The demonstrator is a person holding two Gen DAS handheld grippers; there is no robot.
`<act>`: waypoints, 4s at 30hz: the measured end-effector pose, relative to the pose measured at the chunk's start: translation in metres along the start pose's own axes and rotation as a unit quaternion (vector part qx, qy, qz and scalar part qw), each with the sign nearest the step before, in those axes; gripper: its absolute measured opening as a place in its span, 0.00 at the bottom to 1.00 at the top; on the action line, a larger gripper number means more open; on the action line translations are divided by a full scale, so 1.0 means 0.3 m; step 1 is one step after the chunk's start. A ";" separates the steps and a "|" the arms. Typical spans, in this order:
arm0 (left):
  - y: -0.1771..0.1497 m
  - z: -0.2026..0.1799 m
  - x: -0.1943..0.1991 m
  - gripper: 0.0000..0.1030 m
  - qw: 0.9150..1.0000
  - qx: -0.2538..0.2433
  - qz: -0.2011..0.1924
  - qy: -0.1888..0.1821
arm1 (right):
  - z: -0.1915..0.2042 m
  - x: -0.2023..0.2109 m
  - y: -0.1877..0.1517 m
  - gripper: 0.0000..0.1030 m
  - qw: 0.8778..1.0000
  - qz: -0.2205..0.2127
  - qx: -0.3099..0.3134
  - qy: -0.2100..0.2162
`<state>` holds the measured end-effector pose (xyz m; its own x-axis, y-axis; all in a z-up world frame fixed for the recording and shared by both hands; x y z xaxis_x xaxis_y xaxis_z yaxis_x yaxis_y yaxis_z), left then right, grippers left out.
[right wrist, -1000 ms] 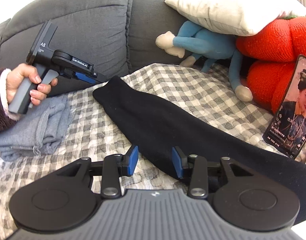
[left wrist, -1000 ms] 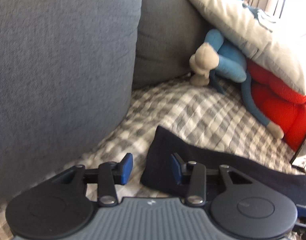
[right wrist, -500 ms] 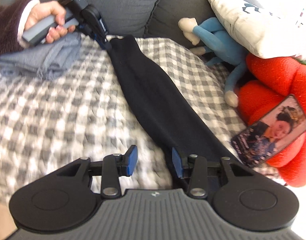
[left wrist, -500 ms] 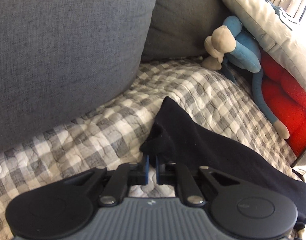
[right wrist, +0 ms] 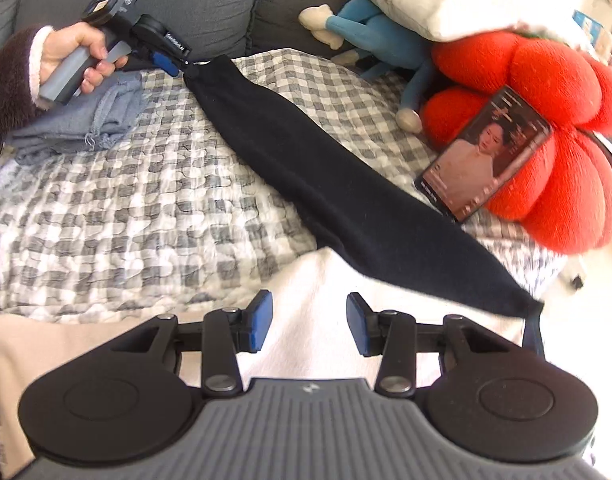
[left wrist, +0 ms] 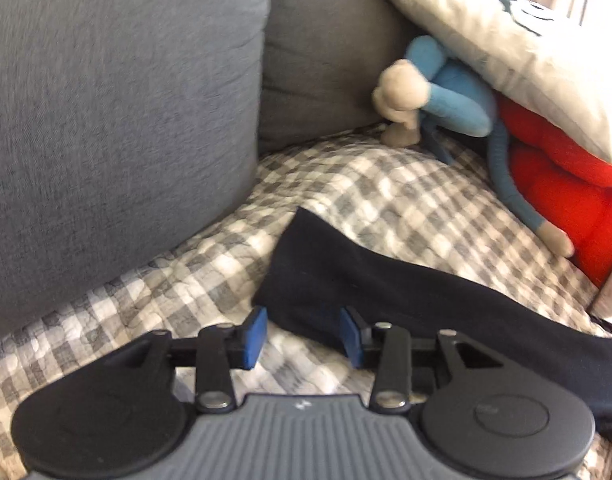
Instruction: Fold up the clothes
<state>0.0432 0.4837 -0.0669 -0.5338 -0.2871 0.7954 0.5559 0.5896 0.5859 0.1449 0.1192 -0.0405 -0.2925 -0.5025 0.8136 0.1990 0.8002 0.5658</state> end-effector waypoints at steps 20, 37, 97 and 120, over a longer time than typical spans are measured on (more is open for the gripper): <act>-0.282 -0.392 0.230 0.56 0.980 -0.129 0.054 -0.144 | -0.016 0.276 -0.299 0.52 0.985 0.032 -0.161 -0.048; -0.623 -0.567 0.286 0.54 0.934 -0.215 0.150 -0.244 | -0.010 0.464 -0.617 0.57 0.948 0.024 -0.309 -0.067; -0.699 -0.924 0.393 0.41 0.887 -0.378 0.080 -0.252 | -0.187 0.649 -1.028 0.48 0.869 -0.020 -0.473 -0.142; -0.757 -1.418 0.256 0.45 0.861 -0.393 0.090 -0.311 | -0.461 0.653 -1.087 0.12 0.854 -0.072 -0.455 -0.242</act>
<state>0.1470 0.0064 -0.0728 -0.4963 0.3583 0.7908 0.7941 -0.1808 0.5803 0.1521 -0.2853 -0.0471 -0.6842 -0.2036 0.7003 0.7080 0.0451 0.7048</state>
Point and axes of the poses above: each gripper's, at about its wrist camera, not at the fingertips, and x roughly against the way its jaws point, z to its left, y to its top, the point moved 6 cm from there along -x, roughly the way its jaws point, and after that the axes turned 6 degrees about z, right-handed, at the moved point
